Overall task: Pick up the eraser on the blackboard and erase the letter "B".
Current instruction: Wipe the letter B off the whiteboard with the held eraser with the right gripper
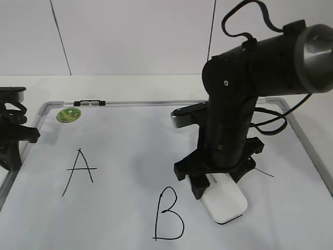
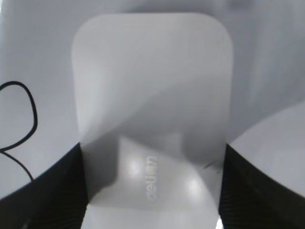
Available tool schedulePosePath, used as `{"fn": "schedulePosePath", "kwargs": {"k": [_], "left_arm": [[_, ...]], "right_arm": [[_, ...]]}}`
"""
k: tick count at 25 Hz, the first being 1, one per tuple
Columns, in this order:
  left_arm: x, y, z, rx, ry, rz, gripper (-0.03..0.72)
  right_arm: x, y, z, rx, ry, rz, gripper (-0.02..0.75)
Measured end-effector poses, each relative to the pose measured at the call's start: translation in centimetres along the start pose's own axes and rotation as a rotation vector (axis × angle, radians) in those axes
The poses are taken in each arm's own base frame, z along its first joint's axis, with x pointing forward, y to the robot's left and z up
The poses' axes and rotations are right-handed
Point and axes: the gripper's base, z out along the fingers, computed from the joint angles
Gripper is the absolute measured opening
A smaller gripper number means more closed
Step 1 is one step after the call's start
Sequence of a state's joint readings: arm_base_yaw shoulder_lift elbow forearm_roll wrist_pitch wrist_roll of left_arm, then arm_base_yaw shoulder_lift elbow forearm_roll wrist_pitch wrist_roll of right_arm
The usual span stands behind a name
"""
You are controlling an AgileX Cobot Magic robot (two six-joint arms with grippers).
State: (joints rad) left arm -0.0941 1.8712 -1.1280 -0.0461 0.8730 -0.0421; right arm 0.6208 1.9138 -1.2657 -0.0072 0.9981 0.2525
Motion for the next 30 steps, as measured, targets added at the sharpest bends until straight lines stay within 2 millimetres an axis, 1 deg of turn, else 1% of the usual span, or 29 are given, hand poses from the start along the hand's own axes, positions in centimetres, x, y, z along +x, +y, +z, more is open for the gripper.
{"fn": "schedulePosePath", "kwargs": {"k": [5, 8, 10, 11, 12, 14, 15, 19, 22, 26, 30], "left_arm": [[0.0, 0.0, 0.0, -0.001, 0.000, 0.001, 0.022], [0.0, 0.0, 0.0, -0.001, 0.002, 0.001, 0.022], [0.0, 0.0, 0.0, -0.001, 0.003, 0.001, 0.022], [0.0, 0.0, 0.0, -0.001, 0.003, 0.001, 0.022], [0.0, 0.0, 0.0, -0.001, 0.003, 0.001, 0.022], [0.0, 0.0, 0.0, -0.003, 0.005, 0.003, 0.023], [0.1, 0.0, 0.0, -0.003, 0.007, 0.002, 0.023], [0.1, 0.0, 0.0, -0.005, 0.007, 0.004, 0.023], [0.1, 0.1, 0.0, -0.006, 0.007, 0.004, 0.023], [0.1, 0.1, 0.0, -0.009, 0.009, 0.007, 0.024], [0.1, 0.1, 0.0, -0.009, 0.009, 0.007, 0.024]], "right_arm": [[-0.1, 0.3, 0.0, 0.003, 0.007, -0.008, 0.546], [0.2, 1.4, 0.0, 0.027, 0.000, -0.061, 0.546], [0.5, 2.5, 0.0, 0.025, -0.009, -0.094, 0.546], [0.7, 3.3, 0.0, 0.017, -0.010, -0.111, 0.546], [1.2, 4.9, 0.1, -0.009, -0.004, -0.133, 0.546], [1.6, 6.4, 0.1, -0.022, -0.003, -0.166, 0.546], [2.0, 7.8, 0.1, -0.032, 0.003, -0.196, 0.546], [3.2, 12.1, 0.0, -0.036, 0.016, -0.305, 0.546], [3.8, 14.1, 0.0, -0.049, 0.015, -0.350, 0.546], [3.8, 14.6, 0.0, -0.048, 0.020, -0.359, 0.546], [3.0, 13.5, 0.1, -0.061, 0.029, -0.314, 0.546]]}}
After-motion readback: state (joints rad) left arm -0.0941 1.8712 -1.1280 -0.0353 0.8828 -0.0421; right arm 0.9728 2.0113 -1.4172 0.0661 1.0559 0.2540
